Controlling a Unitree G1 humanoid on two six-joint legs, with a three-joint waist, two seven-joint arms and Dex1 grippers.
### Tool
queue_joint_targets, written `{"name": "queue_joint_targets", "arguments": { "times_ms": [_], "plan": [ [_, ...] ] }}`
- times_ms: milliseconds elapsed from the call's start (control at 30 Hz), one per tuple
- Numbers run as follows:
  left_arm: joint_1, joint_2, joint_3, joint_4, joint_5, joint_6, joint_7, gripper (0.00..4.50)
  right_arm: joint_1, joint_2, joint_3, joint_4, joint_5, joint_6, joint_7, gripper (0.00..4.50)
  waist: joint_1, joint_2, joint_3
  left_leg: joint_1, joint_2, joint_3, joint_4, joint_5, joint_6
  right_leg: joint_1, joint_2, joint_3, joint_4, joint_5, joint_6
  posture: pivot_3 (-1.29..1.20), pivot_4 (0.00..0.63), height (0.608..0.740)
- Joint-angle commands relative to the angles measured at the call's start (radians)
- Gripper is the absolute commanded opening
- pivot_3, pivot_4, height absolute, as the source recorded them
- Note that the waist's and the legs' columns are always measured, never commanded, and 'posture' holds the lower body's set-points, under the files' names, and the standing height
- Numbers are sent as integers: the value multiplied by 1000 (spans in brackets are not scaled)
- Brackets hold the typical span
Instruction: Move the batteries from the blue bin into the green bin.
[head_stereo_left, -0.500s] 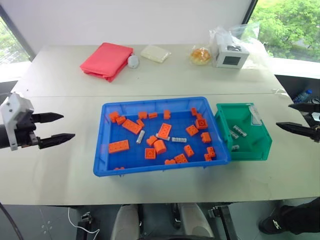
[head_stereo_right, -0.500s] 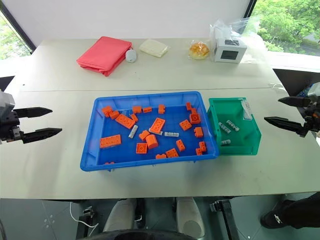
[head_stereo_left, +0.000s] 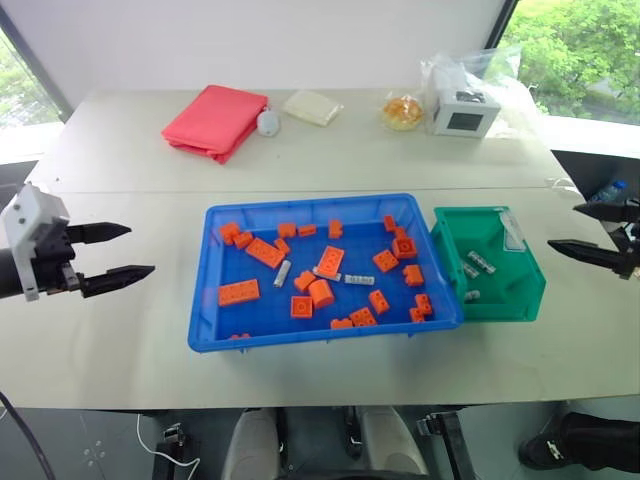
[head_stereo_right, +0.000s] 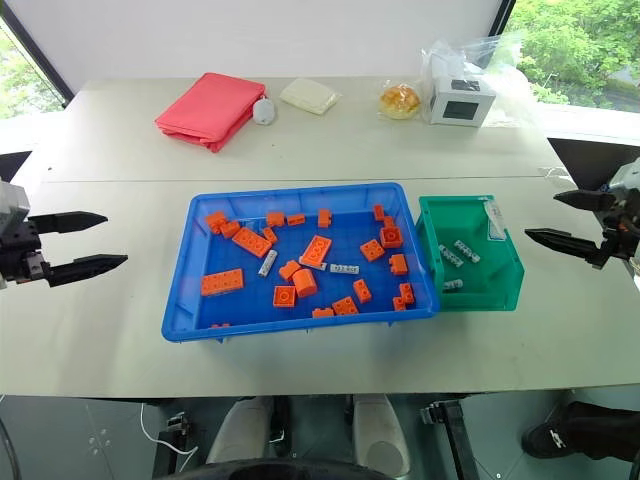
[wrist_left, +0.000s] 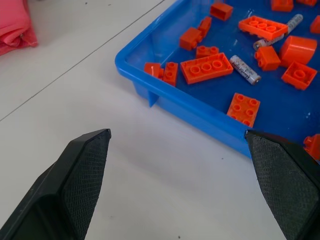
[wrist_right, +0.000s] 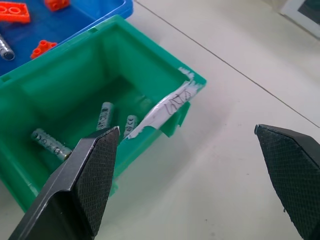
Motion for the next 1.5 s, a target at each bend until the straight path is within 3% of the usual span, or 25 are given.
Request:
{"name": "queue_joint_targets", "arguments": {
  "times_ms": [33, 200, 267, 367, 533, 667, 900, 1067, 1500],
  "plan": [
    [-36, 10, 32, -41, -26, 0, 4, 4500, -60, -2, 10, 17, -27, -54, -22, 4451, -2, 0, 0, 0, 0, 0, 0, 0, 0, 0, 0, 0, 0, 0, 0, 0, 150, 736],
    [-125, -45, -43, -71, -59, 43, 50, 4500, -193, 83, 59, -51, -19, 13, -99, 4451, -5, 0, 0, 1, 0, 0, 1, 0, 0, 1, 0, 1, 1, 0, 0, 0, 150, 736],
    [-141, -52, -77, -125, -84, 77, 43, 4500, -223, 120, 105, -171, -11, 87, -112, 4451, -4, 0, 0, 1, 0, 0, 1, 0, 0, 1, 1, 1, 2, 0, 0, 0, 150, 736],
    [-168, -34, -111, -186, -135, 124, -1, 4500, -293, 192, 185, -363, 31, 244, -137, 4451, -4, 0, 0, 0, 0, 0, 1, 0, 0, -3, 1, 1, 7, 2, 4, 0, 150, 736],
    [-169, 22, -172, -239, -143, 127, -123, 4500, -430, 372, 351, -520, 18, 452, -247, 4451, -4, 0, 0, 0, 0, -2, 2, 0, 0, -6, 2, 1, 13, 0, 0, 0, 150, 736],
    [-159, 64, -221, -237, -103, 69, -214, 4500, -466, 530, 494, -591, -16, 545, -321, 4451, -1, 0, 0, 0, 0, -1, 2, 0, 0, -6, 2, 1, 13, -1, -1, 0, 150, 736],
    [-241, 42, -287, -164, -45, 7, -228, 4500, -453, 759, 698, -572, -107, 677, -466, 4451, 3, -1, 0, -3, -1, -1, 4, 1, 0, -6, 1, 1, 13, -1, -1, 0, 150, 736],
    [-245, 35, -292, -166, -48, 10, -232, 4500, -438, 839, 774, -533, -162, 707, -531, 4451, 2, -1, -1, -3, -1, -2, 4, 1, 0, -6, 1, 0, 13, -1, -1, 0, 150, 736],
    [-303, 25, -331, -133, -38, 17, -233, 4500, -399, 920, 866, -488, -219, 693, -549, 4451, -4, -2, -1, -3, 0, -2, 4, 1, 0, -6, 2, 0, 14, 0, 0, 0, 150, 736]
  ]
}}
